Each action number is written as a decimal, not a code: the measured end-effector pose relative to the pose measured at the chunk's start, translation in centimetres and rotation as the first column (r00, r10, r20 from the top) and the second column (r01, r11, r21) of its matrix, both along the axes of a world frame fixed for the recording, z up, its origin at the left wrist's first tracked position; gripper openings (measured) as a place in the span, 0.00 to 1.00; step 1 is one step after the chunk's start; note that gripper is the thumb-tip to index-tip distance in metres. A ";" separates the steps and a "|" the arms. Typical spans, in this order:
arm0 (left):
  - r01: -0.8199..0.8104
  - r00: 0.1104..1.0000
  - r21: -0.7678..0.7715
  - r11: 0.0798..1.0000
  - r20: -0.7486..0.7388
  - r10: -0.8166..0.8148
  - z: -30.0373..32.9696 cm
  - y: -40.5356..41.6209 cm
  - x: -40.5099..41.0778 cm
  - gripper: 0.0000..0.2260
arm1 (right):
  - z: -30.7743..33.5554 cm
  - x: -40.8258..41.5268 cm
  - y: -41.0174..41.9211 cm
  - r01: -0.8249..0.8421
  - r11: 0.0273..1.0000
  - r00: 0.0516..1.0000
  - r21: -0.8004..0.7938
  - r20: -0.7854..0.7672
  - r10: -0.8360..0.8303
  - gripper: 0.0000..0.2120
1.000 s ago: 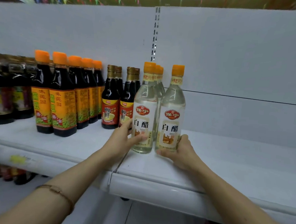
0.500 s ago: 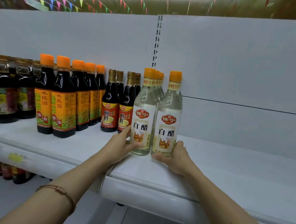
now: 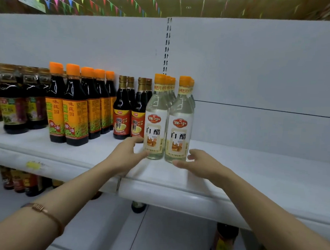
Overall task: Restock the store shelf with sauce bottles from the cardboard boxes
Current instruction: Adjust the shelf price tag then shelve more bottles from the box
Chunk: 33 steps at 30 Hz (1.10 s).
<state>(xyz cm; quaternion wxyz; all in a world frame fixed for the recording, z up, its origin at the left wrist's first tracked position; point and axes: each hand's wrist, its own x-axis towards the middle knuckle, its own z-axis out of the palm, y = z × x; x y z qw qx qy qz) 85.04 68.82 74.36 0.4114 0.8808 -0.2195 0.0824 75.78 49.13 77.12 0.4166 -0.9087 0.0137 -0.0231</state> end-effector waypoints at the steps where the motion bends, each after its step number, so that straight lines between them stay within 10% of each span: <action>1: -0.014 0.999 -0.014 1.000 0.046 0.015 -0.1 0.3 -1.1 0.21 | -0.1 -0.7 0.5 -0.033 0.999 0.998 0.016 0.055 0.032 0.17; 11: -0.163 0.983 -0.219 0.962 0.050 0.178 -3.4 10.4 -12.4 0.04 | -3.0 -2.8 10.7 -0.322 0.940 0.917 0.117 0.287 0.278 0.20; 27: -0.634 0.765 0.035 0.772 -0.111 0.634 -7.6 42.2 -28.8 0.06 | -7.4 -5.1 43.3 -0.818 0.575 0.573 -0.026 0.051 0.818 0.06; 33: -0.682 0.700 0.178 0.709 -0.122 0.704 -9.8 56.5 -31.9 0.07 | -10.3 -6.1 58.2 -0.861 0.508 0.508 0.011 0.064 0.859 0.16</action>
